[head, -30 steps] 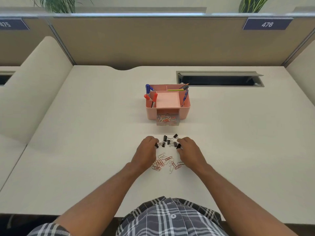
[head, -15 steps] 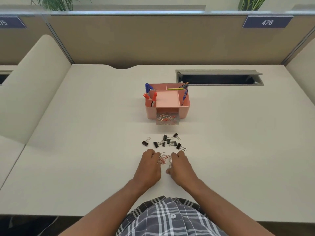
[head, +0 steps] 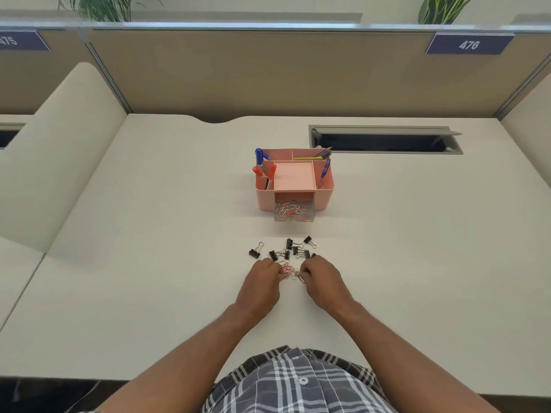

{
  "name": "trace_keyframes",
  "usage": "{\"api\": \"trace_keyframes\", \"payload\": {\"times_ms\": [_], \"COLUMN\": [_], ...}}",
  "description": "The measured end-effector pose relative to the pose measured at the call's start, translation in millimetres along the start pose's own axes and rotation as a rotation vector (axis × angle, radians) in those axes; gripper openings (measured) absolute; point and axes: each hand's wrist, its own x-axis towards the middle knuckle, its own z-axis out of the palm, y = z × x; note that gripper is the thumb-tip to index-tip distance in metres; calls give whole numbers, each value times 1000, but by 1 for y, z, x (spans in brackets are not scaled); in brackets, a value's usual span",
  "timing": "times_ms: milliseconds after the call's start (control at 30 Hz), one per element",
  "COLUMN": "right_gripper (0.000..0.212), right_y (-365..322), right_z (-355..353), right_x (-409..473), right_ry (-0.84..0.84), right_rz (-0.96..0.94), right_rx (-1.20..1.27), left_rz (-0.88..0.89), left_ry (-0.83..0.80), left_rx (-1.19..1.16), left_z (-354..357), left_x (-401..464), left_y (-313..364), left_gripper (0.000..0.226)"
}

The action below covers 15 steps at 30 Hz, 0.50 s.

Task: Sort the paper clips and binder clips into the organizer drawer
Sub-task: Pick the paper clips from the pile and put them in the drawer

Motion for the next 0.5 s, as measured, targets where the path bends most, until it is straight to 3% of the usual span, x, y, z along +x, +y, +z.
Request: {"api": "trace_keyframes", "payload": {"times_ms": [333, 500], "right_gripper": [11, 13], "right_y": [0, -16], "right_z": [-17, -47], "right_x": [6, 28], "right_ry": [38, 182], "right_rz": [74, 86], "right_rx": [139, 336], "left_rz": [-100, -144], "left_ry": [60, 153], "left_rx": [-167, -229], "left_z": [-19, -43], "left_x": [16, 50], "left_y": [11, 23], "left_gripper": [12, 15]}}
